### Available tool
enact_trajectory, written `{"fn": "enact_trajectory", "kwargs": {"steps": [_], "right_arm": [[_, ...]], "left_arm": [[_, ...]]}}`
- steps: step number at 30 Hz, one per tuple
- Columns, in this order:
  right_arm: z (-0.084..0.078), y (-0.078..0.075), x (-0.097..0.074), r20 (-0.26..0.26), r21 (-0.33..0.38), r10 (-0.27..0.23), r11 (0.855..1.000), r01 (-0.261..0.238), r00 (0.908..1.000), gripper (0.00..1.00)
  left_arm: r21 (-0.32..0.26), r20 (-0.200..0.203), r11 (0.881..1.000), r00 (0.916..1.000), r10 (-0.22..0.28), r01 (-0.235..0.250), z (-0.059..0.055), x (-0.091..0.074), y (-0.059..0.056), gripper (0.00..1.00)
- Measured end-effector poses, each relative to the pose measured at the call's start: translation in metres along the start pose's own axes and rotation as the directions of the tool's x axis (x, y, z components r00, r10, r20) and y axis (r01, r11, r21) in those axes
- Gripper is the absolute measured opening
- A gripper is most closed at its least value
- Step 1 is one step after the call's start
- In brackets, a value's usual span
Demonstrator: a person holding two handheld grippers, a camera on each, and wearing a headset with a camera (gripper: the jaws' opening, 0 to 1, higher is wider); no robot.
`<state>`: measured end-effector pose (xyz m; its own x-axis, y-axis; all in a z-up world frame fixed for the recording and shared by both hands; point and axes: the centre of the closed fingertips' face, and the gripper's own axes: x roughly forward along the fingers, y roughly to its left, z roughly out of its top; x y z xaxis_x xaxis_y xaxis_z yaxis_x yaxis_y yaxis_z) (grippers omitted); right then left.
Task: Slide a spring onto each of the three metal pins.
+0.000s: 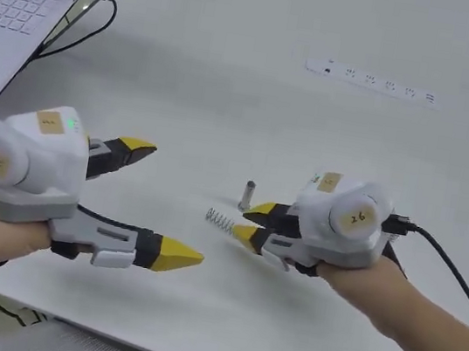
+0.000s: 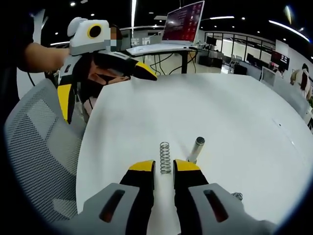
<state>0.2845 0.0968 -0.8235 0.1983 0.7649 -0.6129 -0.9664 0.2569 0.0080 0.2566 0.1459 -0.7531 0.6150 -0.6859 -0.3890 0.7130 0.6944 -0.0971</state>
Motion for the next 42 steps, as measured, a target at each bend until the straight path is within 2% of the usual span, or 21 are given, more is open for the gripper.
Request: {"fn": "enact_trajectory", "kwargs": {"steps": [10,20,21,23,27,33,42], "right_arm": [[-0.003,0.002,0.014,-0.033,-0.007,0.012,1.0,-0.013,0.9994,0.12],[-0.021,-0.001,0.023,-0.089,-0.001,0.007,1.0,-0.007,0.996,0.09],[-0.019,-0.002,0.023,-0.069,-0.01,-0.003,1.0,0.002,0.9976,0.09],[-0.018,-0.003,0.023,-0.073,-0.002,0.002,1.0,-0.002,0.9973,0.09],[-0.018,-0.002,0.021,-0.087,-0.06,-0.001,0.998,-0.005,0.9962,0.08],[-0.007,0.006,0.006,-0.055,-0.092,0.023,0.995,-0.028,0.9982,0.08],[0.005,0.0,-0.034,0.007,-0.072,-0.007,0.997,0.008,1.0,0.08]], "left_arm": [[-0.002,-0.005,1.0,1.0,-0.002,0.002,-0.002,-0.001,-0.001,0.94],[-0.01,-0.013,1.0,0.9999,0.002,-0.002,-0.007,-0.003,-0.001,0.94],[-0.01,-0.013,1.0,0.9999,0.002,-0.002,-0.007,-0.003,-0.001,0.94],[-0.01,-0.015,1.0,0.9999,0.001,-0.001,-0.007,-0.003,-0.001,0.94],[-0.009,-0.012,1.0,0.9999,0.001,-0.001,-0.005,-0.002,-0.001,0.94],[0.0,-0.008,1.0,0.9999,-0.01,0.01,0.0,0.0,-0.002,0.94],[0.033,-0.003,0.998,0.9987,-0.051,0.051,0.011,0.009,-0.013,0.93]]}}
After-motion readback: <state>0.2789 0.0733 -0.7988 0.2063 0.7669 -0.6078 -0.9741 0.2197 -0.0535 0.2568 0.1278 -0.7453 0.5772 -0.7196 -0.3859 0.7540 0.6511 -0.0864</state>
